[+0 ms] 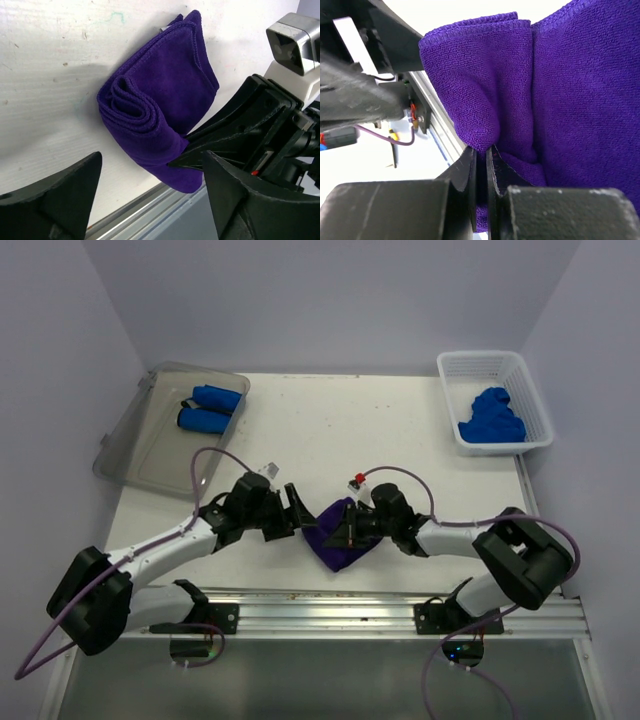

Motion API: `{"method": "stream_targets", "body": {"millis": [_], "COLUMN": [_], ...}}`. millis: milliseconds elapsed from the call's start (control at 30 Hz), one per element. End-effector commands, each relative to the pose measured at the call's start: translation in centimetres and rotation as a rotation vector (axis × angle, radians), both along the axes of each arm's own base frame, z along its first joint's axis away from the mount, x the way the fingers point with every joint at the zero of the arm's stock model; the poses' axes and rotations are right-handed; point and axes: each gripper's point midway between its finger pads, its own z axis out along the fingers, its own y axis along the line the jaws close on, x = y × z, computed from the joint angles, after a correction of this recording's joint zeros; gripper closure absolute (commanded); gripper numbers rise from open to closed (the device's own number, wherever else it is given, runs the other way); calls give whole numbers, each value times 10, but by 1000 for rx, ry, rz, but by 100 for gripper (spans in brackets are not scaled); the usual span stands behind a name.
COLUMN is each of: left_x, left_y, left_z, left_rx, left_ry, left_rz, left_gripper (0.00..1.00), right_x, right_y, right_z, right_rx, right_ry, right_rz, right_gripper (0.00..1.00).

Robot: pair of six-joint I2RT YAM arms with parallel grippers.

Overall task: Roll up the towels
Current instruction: Roll the towel

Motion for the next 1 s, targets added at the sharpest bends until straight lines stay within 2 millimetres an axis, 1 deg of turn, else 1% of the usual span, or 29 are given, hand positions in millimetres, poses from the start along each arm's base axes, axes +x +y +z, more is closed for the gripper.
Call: {"method": "stream_targets", "body": {"millis": [0,33,100,167,200,233,267,300,333,433,533,633,700,800,833,967], "left_x": [3,4,4,7,7,7,9,7,6,3,3,3,4,8,14,20], "left_y": [3,6,9,11,11,9,6,4,-3,-18,-25,-30,-32,-34,-39,-45], "left_z": [8,7,9,11,14,17,20,20,27,33,30,24,16,8,13,15], "left_rx": [2,13,16,23,18,10,-4,-8,-36,-64,-52,-44,-28,-5,-26,-38], "left_ry": [-53,-55,-65,-78,-92,-102,-118,-113,-138,-167,-162,-150,-137,-122,-150,-158], "left_rz": [12,27,40,57,58,52,42,33,-2,-62,-99,-124,-134,-135,-134,-137], "left_gripper": [13,12,15,29,38,53,62,69,81,93,98,98,98,98,98,98], "right_x": [-3,-3,-3,-3,-3,-2,-3,-2,-3,-2,-1,0,2,1,1,1], "right_y": [4,3,1,0,-1,-1,-1,-1,-2,-2,-4,-6,-7,-9,-9,-12], "right_z": [9,9,6,5,5,3,2,1,-3,-6,-10,-11,-12,-14,-13,-16], "right_rx": [62,60,61,66,66,61,64,64,59,72,75,78,75,61,57,35], "right_ry": [32,29,42,51,56,63,73,82,97,129,157,169,174,177,173,163], "right_rz": [28,24,18,15,15,15,23,25,29,30,26,26,21,30,34,42], "right_gripper": [100,100,100,100,100,100,100,100,100,100,100,100,100,100,100,100]}}
